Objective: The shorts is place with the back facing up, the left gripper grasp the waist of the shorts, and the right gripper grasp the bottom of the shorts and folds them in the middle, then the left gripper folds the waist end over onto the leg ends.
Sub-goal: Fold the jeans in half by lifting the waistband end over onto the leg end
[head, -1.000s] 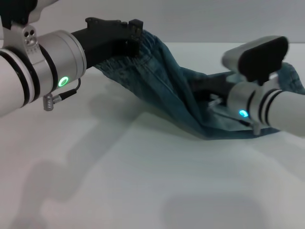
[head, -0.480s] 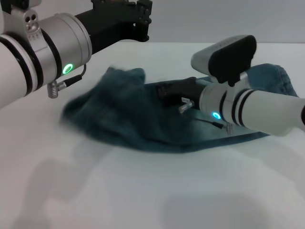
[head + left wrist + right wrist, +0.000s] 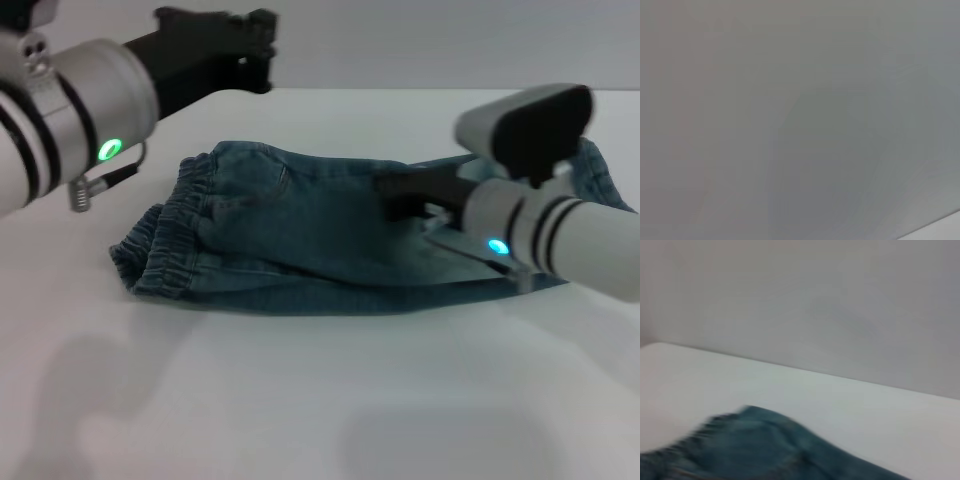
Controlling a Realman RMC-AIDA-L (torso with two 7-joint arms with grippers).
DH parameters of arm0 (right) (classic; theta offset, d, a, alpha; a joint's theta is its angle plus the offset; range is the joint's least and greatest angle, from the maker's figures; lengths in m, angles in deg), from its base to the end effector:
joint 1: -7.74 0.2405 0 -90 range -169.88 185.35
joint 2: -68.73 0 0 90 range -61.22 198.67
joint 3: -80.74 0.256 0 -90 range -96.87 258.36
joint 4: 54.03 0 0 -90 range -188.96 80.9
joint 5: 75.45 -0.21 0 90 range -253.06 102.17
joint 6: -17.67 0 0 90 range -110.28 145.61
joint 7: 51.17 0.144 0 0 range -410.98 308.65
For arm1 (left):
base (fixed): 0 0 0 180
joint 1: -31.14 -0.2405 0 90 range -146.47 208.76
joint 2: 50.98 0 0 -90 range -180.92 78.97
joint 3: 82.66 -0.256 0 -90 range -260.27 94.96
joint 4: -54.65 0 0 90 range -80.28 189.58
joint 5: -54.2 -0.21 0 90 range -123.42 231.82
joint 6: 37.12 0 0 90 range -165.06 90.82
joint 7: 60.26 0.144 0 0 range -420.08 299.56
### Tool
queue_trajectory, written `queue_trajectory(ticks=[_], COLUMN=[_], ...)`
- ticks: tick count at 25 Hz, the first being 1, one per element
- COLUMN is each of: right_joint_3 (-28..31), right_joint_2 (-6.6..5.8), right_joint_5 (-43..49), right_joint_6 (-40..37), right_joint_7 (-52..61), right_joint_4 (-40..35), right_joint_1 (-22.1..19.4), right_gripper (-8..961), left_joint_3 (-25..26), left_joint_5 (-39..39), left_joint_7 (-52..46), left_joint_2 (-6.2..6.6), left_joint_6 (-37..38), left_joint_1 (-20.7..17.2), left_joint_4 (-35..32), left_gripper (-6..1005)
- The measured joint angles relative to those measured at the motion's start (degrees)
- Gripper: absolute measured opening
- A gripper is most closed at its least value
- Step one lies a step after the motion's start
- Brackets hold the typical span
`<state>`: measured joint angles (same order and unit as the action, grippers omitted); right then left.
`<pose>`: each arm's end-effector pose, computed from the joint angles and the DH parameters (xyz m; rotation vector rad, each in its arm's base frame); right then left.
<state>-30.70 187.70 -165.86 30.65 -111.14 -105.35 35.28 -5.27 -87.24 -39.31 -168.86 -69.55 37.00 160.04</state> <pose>0.2001 0.3783 -0.1033 -2.2435 0.8868 0.3931 -0.1106 0.3301 0.0284 -2.1249 -0.5990 -0.5507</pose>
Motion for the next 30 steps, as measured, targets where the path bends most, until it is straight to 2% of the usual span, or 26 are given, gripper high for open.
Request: queue_trajectory(ticks=[6, 7, 8, 12, 16, 17, 18, 19, 20, 22, 23, 25, 30], right_joint_3=[5.7, 6.0, 6.1, 6.2, 5.9, 5.8, 5.8, 5.8, 5.8, 5.8, 5.8, 5.9, 5.8], right_joint_2=[0.12, 0.15, 0.17, 0.08, 0.12, 0.13, 0.13, 0.13, 0.13, 0.13, 0.11, 0.03, -0.03], right_joint_5=[2.3, 2.2, 2.2, 2.0, 2.0, 2.0, 2.0, 2.0, 2.0, 2.0, 2.0, 2.1, 2.3], right_joint_6=[-2.6, -3.2, -4.0, -4.7, -4.5, -4.4, -4.3, -4.3, -4.3, -4.2, -4.2, -4.1, -4.1], right_joint_7=[-5.3, -6.0, -6.6, -7.2, -7.2, -7.2, -7.3, -7.3, -7.3, -7.3, -7.3, -7.3, -7.3], right_joint_4=[-5.8, -6.7, -7.5, -9.0, -9.2, -9.2, -9.1, -9.1, -9.1, -9.1, -9.1, -9.0, -8.8], right_joint_1=[-7.2, -7.7, -8.3, -9.1, -9.2, -9.2, -9.2, -9.2, -9.2, -9.2, -9.1, -8.9, -8.7], right_gripper=[-2, -2, -2, -2, -2, -2, -2, -2, -2, -2, -2, -2, -2], left_joint_3=[6.1, 6.1, 7.2, 7.7, 10.0, 10.0, 11.2, 11.2, 11.9, 11.9, 11.8, 10.8, 10.1], left_joint_5=[0.3, 0.3, 0.4, 0.4, -0.1, -0.1, -0.1, -0.1, -1.5, -1.5, -5.3, -9.7, -11.8], left_joint_7=[-0.4, -0.4, -0.5, -1.3, -2.1, -2.1, -2.3, -2.3, -3.7, -3.7, -6.4, -8.8, -10.6], left_joint_2=[-0.08, -0.08, -0.18, -0.12, -0.09, -0.09, -0.08, -0.08, -0.06, -0.06, -0.07, -0.2, -0.16], left_joint_6=[0.2, 0.2, 0.2, -1.3, -10.8, -10.8, -15.7, -15.7, -21.4, -21.4, -26.3, -28.9, -30.5], left_joint_1=[0.0, 0.0, 0.0, -0.1, 0.1, 0.1, 0.3, 0.3, 0.5, 0.5, 1.2, 1.9, 2.6], left_joint_4=[-9.1, -9.1, -12.4, -14.9, -15.9, -15.9, -16.1, -16.1, -15.3, -15.3, -14.2, -13.6, -12.8], left_gripper=[17, 17, 17, 92, 167, 186, 205, 246, 287, 370, 411, 648, 761])
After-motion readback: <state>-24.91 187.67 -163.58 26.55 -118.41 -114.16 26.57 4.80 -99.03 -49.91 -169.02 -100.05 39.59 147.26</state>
